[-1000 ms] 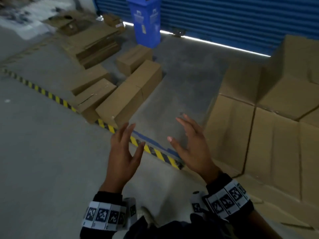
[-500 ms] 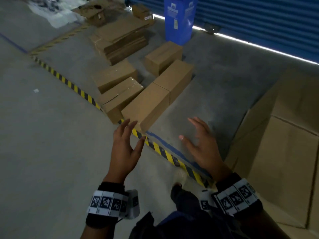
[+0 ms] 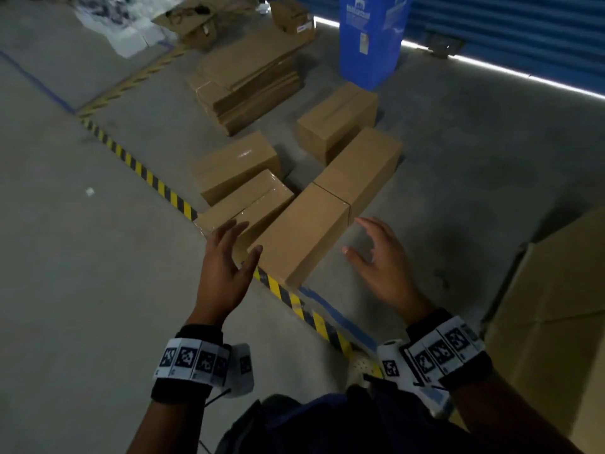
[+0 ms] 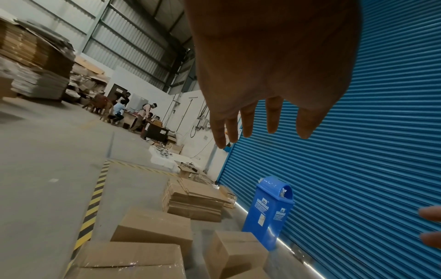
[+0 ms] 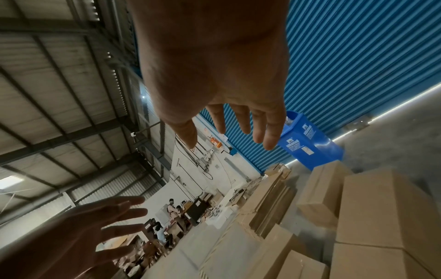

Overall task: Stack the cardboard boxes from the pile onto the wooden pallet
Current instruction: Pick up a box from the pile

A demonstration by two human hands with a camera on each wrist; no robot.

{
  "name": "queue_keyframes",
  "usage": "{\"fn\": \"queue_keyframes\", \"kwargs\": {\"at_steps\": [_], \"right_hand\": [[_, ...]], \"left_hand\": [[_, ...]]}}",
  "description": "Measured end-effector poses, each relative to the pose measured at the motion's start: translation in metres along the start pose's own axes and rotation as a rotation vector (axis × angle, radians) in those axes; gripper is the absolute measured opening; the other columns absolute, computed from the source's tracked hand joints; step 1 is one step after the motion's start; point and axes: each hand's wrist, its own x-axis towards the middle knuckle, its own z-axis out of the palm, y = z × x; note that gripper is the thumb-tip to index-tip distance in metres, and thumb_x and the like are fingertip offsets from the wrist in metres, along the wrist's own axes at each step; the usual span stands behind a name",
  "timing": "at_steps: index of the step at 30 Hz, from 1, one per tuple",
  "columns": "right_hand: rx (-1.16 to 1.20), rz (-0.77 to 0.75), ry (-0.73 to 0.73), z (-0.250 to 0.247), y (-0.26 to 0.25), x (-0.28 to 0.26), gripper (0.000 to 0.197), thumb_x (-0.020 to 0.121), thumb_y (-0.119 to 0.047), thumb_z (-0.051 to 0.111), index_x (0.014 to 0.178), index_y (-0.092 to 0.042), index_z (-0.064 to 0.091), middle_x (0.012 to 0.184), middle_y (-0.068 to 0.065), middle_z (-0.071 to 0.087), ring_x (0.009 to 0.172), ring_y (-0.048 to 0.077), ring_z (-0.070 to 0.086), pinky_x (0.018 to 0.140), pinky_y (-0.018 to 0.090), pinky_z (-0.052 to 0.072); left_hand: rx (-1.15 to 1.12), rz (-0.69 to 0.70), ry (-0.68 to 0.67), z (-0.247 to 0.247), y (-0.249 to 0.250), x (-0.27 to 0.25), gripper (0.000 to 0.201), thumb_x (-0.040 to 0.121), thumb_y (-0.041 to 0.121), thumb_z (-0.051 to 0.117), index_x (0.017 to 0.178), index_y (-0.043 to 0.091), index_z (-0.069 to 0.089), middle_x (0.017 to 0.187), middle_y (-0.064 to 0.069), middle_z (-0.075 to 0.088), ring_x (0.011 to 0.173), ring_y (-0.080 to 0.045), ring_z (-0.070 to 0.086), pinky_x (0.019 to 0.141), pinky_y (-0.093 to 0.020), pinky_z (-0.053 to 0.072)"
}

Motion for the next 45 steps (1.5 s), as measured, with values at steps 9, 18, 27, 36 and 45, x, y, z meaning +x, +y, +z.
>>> {"fn": "queue_keyframes", "kwargs": {"at_steps": [9,18,27,36,45], "right_hand": [[-0.023,0.041,0.008,0.073,-0.018,0.116,0.059,0.09,-0.027,0.071,0.143,-0.014,0.048,0.143,0.005,0.049,0.13,0.019,0.047,0.105,0.043,0.046],[-0.106,0.257,0.126,0.21,-0.062,0.224,0.057,0.09,-0.024,0.07,0.141,-0.008,0.05,0.141,0.012,0.052,0.129,0.026,0.05,0.104,0.031,0.039],[-0.095,0.549,0.168,0.251,-0.059,0.26,0.058,0.094,-0.032,0.065,0.145,-0.014,0.044,0.145,0.009,0.047,0.13,0.026,0.048,0.1,0.032,0.04],[-0.164,0.714,-0.02,0.269,0.049,0.286,0.058,0.098,-0.033,0.058,0.15,-0.016,0.036,0.152,0.006,0.039,0.135,0.025,0.041,0.104,0.03,0.035],[-0.196,0.829,-0.104,0.33,0.219,0.329,0.058,0.1,-0.037,0.053,0.151,-0.016,0.032,0.153,0.005,0.036,0.137,0.025,0.038,0.107,0.032,0.034]], "left_hand": [[-0.117,-0.109,0.033,-0.03,-0.077,0.113,0.039,0.098,0.03,0.063,0.136,0.021,0.057,0.139,0.001,0.052,0.125,-0.009,0.05,0.096,-0.035,0.045],[-0.154,-0.138,-0.156,-0.084,-0.204,0.257,0.033,0.099,0.027,0.063,0.131,0.022,0.058,0.137,-0.005,0.053,0.124,-0.021,0.052,0.095,-0.041,0.048],[-0.128,-0.217,-0.435,-0.051,-0.267,0.379,0.037,0.1,0.026,0.061,0.135,0.013,0.057,0.14,-0.01,0.055,0.122,-0.024,0.054,0.093,-0.038,0.045],[-0.326,-0.59,-0.493,0.056,-0.301,0.418,0.015,0.104,0.023,0.055,0.116,0.018,0.062,0.115,-0.008,0.064,0.109,-0.024,0.059,0.088,-0.038,0.048],[0.043,-0.333,-0.788,0.241,-0.399,0.455,0.032,0.103,0.032,0.055,0.131,0.018,0.06,0.121,0.005,0.059,0.1,-0.01,0.057,0.077,-0.017,0.042]]}}
